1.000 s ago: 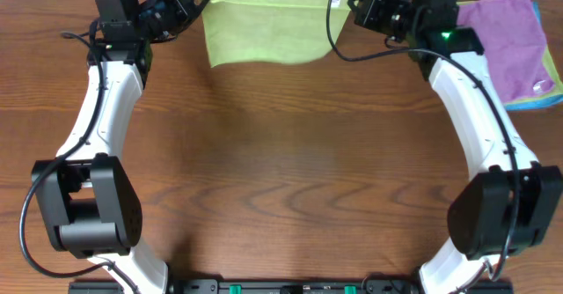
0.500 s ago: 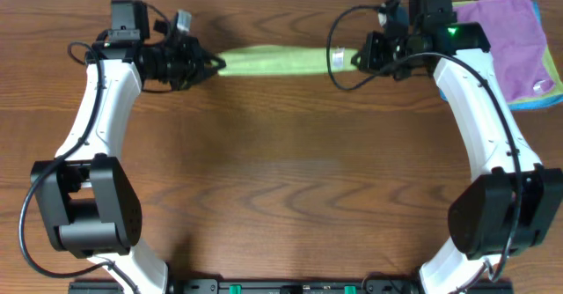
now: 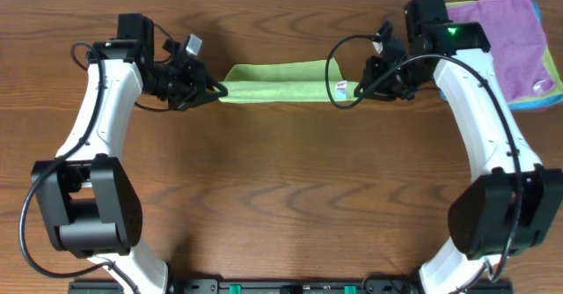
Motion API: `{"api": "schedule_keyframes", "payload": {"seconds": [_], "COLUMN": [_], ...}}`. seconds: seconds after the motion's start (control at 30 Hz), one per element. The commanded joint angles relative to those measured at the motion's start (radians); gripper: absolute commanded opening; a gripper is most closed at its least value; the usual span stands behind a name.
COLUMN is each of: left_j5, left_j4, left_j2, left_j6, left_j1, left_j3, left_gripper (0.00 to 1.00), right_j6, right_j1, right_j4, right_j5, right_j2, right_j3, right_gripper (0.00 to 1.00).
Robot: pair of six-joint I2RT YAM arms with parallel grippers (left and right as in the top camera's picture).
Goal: Fold the cloth
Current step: 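Lower the stretched cloth flat onto the table with both grippers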
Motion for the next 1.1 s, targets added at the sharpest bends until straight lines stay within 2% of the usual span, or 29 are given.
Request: {"api": "schedule_keyframes", "payload": {"seconds": [0.0,0.27,0.63,0.8,1.07], "left_j5": [-0.095,-0.093,-0.081,-0.075,-0.061], "left_j4": [-0.033,-0.029,-0.001,0.000,-0.010], "left_j2": [0.011,0.011,0.008,-0.005,-0.061], "left_j6": [0.083,0.097,0.127,0.138,0.137], "left_j1": [0.021,0.017,0.014,0.014,0.014], "left_j3": [-0.024,-0.197,-0.459,-0.494,-0.494], "left_gripper": [0.06,0.06,0.06,0.06,0.06], "right_j6": [-0.042,-0.028,0.088,0.129,0.129], "right_j1": [-0.021,-0.021,0.006,0.023,0.023], "right_j4": [-0.010,0.133,0.289,0.322,0.329], "right_j5": [0.113,0.074,0.049,0.054,0.061], "right_j2": [0.000,-0.111,-0.315,-0.355,-0.367], "right_j3": [-0.030,-0.322,-0.721,-0.799,-0.801], "right_gripper": [0.01,0.01,0.01,0.01,0.02]}}
